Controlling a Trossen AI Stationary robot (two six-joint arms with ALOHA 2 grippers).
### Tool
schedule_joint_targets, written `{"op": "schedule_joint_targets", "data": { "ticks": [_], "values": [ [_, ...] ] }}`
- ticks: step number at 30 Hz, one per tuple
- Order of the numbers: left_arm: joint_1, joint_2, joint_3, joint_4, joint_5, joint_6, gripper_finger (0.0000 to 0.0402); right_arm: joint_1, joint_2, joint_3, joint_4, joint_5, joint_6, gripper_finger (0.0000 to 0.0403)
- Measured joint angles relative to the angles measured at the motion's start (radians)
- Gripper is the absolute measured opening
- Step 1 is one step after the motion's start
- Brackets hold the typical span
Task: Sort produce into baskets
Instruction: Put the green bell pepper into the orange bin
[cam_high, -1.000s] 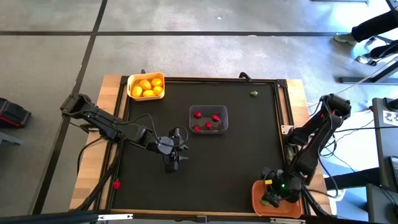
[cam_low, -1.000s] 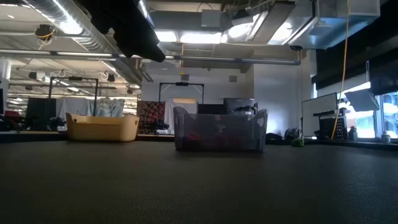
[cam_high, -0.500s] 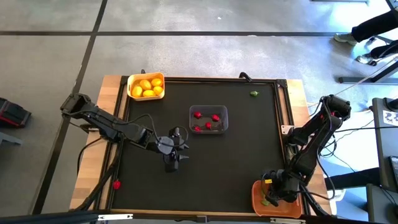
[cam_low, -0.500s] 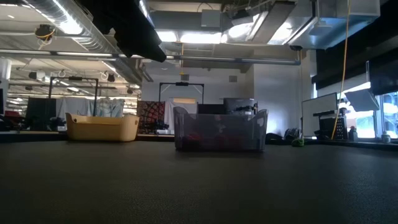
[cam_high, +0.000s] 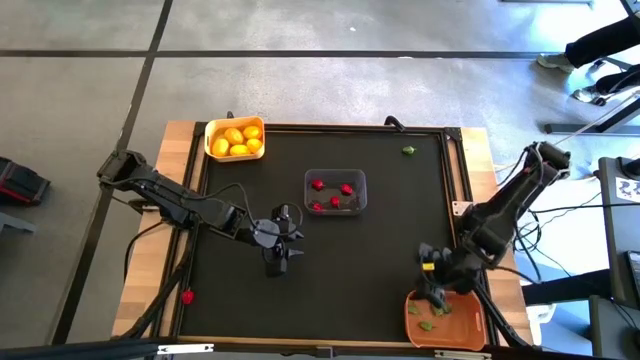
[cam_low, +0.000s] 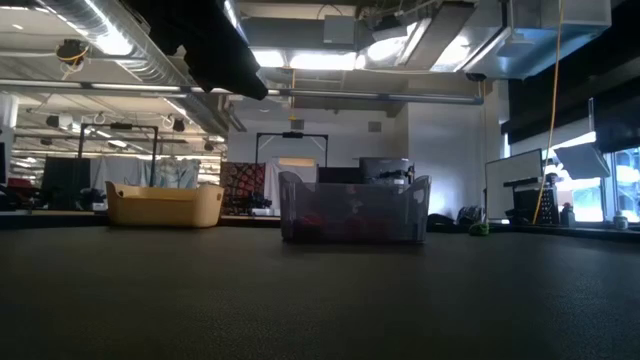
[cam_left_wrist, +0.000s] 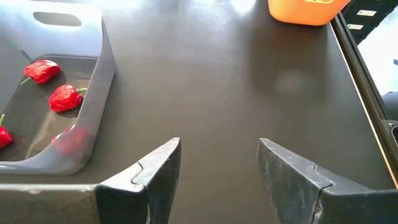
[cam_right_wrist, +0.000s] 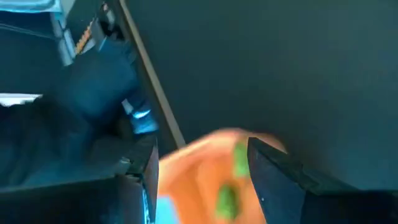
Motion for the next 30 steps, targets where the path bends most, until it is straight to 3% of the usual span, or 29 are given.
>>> {"op": "schedule_joint_targets", "data": {
  "ticks": [8, 19, 24, 30],
  "values": [
    [0.011, 0.0, 0.0, 0.0, -0.001, 0.0, 0.0208, -0.205, -0.012, 0.0, -0.089, 0.13, -0.333, 0.0186],
    [0.047, 0.0, 0.0, 0.001, -0.004, 0.004, 0.0207, -0.509, -0.012, 0.0, -0.363, 0.29, -0.509, 0.0186],
    [0.06, 0.0, 0.0, 0.004, -0.004, 0.003, 0.0207, -0.647, -0.012, 0.0, -0.401, 0.367, -0.577, 0.0186],
    [0.06, 0.0, 0.0, 0.004, -0.004, -0.002, 0.0207, -0.812, -0.012, 0.0, -0.379, 0.385, -0.752, 0.0186]
  ]
}}
